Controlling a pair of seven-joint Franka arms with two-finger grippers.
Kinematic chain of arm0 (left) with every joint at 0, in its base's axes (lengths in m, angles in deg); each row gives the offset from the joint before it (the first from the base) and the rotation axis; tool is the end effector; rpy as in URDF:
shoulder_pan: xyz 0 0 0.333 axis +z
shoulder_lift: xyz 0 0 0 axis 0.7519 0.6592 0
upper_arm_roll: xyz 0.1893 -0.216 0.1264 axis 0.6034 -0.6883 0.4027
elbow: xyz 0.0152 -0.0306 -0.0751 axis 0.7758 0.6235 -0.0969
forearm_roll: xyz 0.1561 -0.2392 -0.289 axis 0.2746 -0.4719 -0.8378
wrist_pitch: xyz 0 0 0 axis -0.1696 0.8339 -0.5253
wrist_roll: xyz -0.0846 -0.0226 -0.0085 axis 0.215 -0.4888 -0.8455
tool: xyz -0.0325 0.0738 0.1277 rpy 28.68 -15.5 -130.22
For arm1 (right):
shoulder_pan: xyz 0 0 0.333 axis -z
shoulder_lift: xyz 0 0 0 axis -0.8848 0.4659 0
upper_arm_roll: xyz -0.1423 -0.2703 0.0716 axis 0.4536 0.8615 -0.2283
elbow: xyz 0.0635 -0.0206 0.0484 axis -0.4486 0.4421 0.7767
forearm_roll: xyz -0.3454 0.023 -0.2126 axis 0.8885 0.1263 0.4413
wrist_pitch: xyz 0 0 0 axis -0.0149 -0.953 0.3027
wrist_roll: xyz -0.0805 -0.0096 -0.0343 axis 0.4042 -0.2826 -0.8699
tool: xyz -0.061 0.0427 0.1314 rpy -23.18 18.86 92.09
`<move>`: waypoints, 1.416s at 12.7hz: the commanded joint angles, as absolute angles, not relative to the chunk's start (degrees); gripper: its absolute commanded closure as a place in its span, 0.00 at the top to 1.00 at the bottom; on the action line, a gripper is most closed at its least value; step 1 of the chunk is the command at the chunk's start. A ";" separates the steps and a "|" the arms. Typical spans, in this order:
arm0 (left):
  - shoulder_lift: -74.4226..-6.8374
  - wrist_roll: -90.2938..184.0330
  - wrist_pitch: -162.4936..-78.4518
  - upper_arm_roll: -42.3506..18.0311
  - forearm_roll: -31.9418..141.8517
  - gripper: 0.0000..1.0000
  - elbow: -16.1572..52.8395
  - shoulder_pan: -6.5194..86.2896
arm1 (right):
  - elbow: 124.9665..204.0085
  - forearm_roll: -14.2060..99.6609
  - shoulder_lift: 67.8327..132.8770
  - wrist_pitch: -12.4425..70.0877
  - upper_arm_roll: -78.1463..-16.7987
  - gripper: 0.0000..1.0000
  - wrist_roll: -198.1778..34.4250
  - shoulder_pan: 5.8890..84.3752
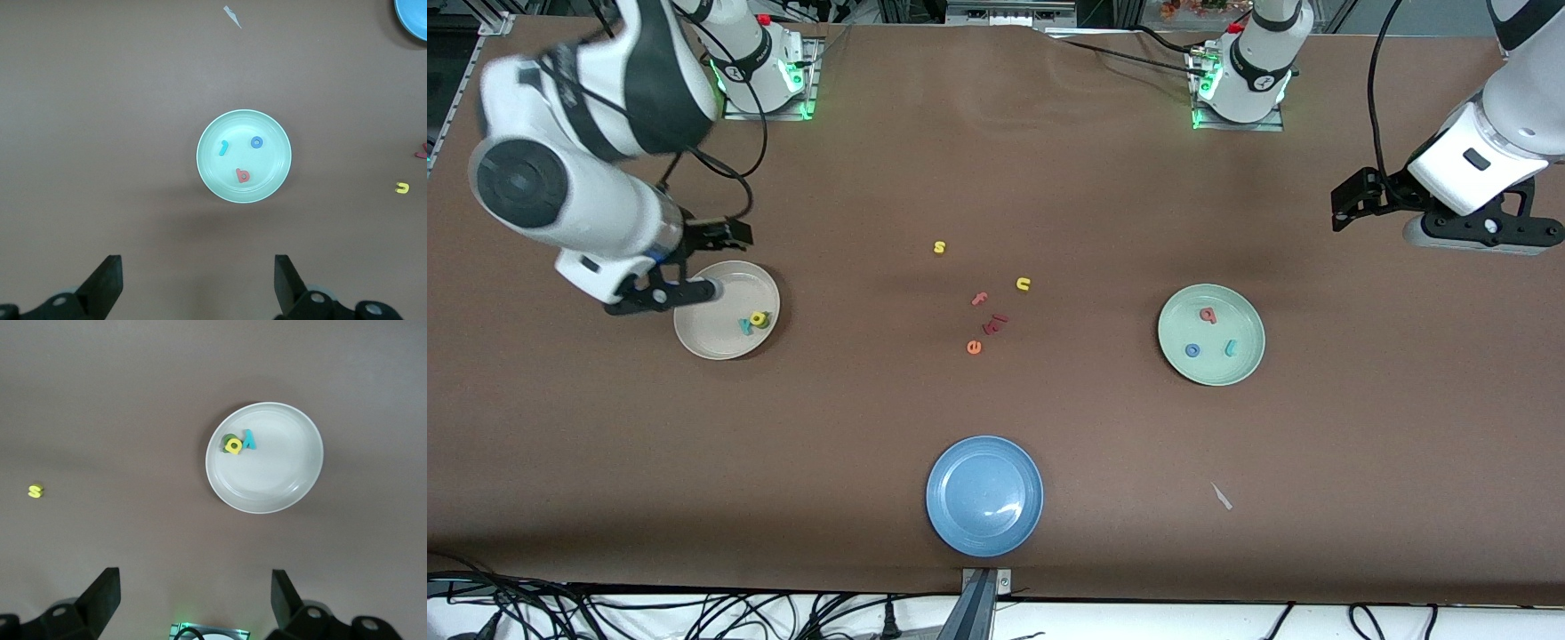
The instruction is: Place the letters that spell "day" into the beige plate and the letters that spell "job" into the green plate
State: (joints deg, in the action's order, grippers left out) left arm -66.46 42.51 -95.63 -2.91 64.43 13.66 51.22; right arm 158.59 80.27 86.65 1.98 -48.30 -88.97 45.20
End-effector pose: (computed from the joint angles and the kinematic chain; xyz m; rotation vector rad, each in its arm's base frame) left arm 0.5621 -0.0633 0.5423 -3.1260 0.1219 0.0697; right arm 0.5754 0.1274 0.4533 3.0511 0.2770 -0.3727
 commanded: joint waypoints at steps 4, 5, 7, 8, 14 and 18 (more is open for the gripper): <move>-66.25 42.53 -94.54 -3.24 66.06 1.00 12.58 51.04 | 160.91 81.24 77.95 -3.21 -51.60 1.00 -83.50 52.37; -66.25 42.53 -94.54 -3.24 66.06 1.00 12.58 51.04 | 160.48 81.42 77.60 -3.91 -51.34 1.00 -82.87 52.65; -66.34 42.53 -94.54 -3.24 66.06 1.00 12.58 51.04 | 158.64 81.59 77.42 -4.35 -50.02 1.00 -82.95 52.74; -66.34 42.44 -94.54 -3.24 66.06 1.00 12.58 51.04 | 158.46 81.68 77.42 -4.27 -49.93 1.00 -83.30 53.52; -66.34 42.53 -94.54 -3.33 66.06 1.00 12.58 50.87 | 158.54 81.24 77.77 -1.19 -49.23 1.00 -84.71 55.38; -66.34 42.70 -94.45 -4.12 66.06 1.00 12.58 50.96 | 158.72 81.42 78.12 1.70 -49.06 1.00 -84.54 55.46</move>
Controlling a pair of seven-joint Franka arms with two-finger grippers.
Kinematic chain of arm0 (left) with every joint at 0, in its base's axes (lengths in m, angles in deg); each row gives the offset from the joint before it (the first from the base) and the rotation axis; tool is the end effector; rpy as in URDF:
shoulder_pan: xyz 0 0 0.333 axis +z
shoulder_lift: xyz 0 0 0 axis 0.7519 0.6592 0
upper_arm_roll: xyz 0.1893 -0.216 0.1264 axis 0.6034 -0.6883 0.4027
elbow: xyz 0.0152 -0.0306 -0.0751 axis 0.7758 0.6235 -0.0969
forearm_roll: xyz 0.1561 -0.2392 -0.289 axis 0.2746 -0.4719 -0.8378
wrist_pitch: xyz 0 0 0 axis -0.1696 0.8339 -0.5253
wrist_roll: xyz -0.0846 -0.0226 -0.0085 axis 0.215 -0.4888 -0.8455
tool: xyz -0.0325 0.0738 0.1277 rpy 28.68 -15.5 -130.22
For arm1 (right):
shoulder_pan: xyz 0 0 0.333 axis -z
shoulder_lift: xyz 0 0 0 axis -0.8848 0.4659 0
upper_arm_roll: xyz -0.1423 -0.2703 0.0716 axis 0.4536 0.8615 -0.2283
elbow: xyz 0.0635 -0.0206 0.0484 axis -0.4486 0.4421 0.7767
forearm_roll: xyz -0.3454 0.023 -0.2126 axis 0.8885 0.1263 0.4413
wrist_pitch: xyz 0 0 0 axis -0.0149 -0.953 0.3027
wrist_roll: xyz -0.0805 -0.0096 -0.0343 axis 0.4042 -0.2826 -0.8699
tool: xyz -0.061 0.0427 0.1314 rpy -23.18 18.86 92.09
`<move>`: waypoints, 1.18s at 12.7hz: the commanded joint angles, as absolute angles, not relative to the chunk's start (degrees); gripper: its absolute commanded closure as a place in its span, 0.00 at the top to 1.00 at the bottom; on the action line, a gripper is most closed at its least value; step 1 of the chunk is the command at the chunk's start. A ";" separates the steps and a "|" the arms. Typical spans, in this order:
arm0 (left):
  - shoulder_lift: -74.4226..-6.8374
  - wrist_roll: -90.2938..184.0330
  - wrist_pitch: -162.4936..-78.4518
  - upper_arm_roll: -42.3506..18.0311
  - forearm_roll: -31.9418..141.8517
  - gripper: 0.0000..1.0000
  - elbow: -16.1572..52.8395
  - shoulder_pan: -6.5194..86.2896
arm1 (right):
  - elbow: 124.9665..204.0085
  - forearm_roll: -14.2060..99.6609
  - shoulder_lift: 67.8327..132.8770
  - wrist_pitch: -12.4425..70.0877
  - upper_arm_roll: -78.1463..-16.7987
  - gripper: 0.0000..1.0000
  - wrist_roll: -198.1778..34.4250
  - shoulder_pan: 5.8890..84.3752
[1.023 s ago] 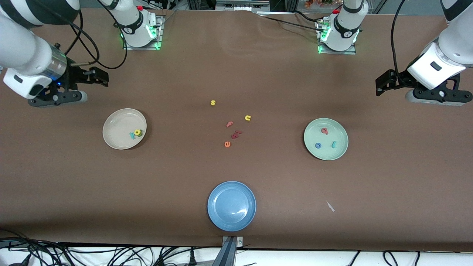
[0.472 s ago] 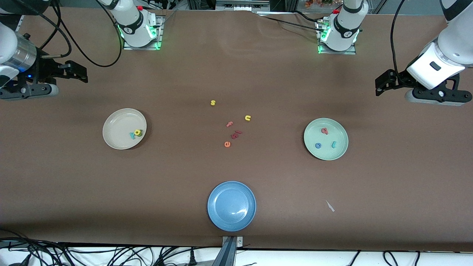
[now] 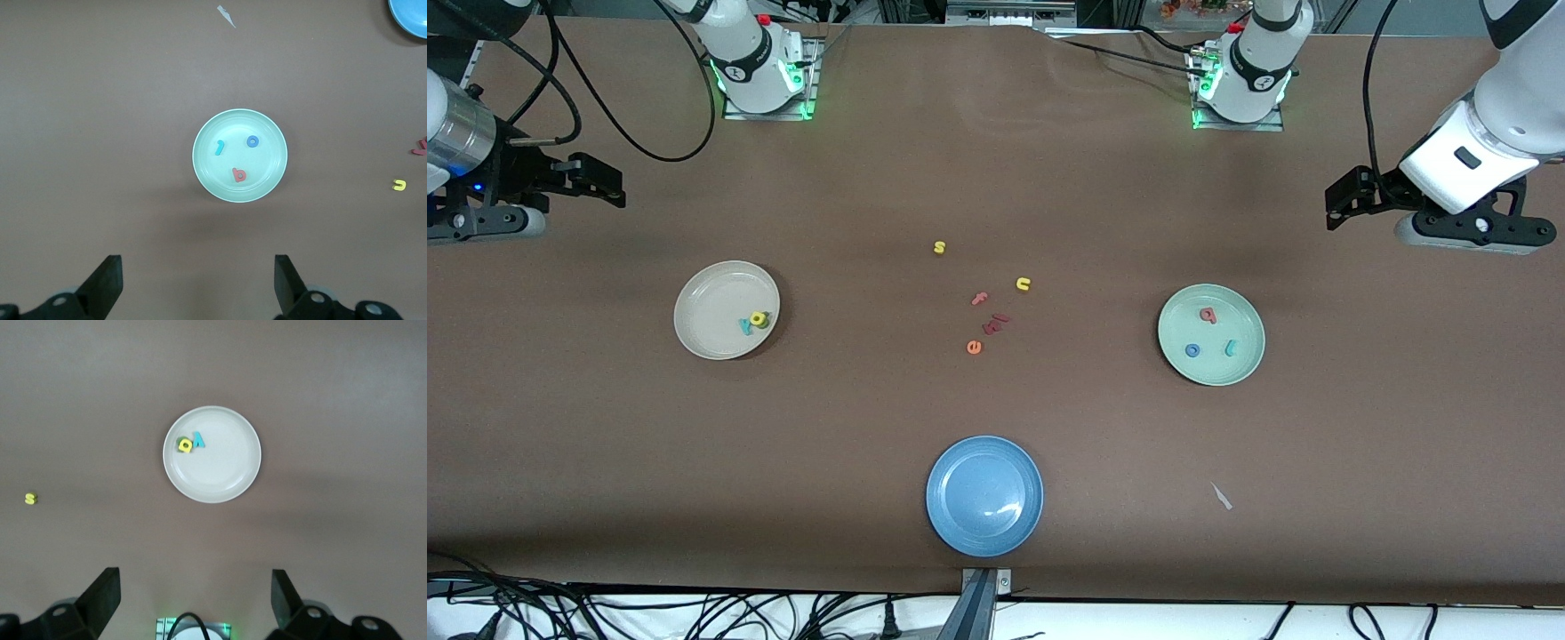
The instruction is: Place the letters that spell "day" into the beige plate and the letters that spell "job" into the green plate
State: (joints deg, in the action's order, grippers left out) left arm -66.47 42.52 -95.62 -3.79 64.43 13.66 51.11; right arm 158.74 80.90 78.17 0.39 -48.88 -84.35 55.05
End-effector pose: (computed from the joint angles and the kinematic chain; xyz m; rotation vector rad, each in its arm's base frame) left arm 0.5609 -0.0730 0.5423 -3.1244 0.1486 0.0696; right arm 0.5598 0.0277 0.5355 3.1071 0.1548 -0.2023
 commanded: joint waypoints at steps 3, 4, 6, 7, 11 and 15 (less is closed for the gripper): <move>-66.25 42.79 -94.54 -4.12 66.06 1.00 12.58 50.87 | 158.63 81.33 78.82 2.49 -49.05 1.00 -84.45 55.46; -66.25 42.79 -94.54 -4.12 66.06 1.00 12.58 50.87 | 158.63 81.33 78.82 2.76 -49.05 1.00 -84.36 55.55; -66.25 42.79 -94.54 -4.21 66.06 1.00 12.58 50.96 | 158.63 81.33 78.91 2.76 -48.97 1.00 -84.36 55.55; -66.16 42.79 -94.54 -4.21 66.06 1.00 12.58 50.87 | 158.63 81.24 79.00 2.76 -48.62 1.00 -84.27 55.64; -66.25 42.79 -94.54 -4.21 66.06 1.00 12.58 50.87 | 158.63 80.98 79.09 2.76 -48.18 1.00 -84.10 55.64; -66.25 42.79 -94.54 -4.21 66.06 1.00 12.58 50.96 | 158.63 80.89 79.09 2.76 -48.18 1.00 -84.01 55.64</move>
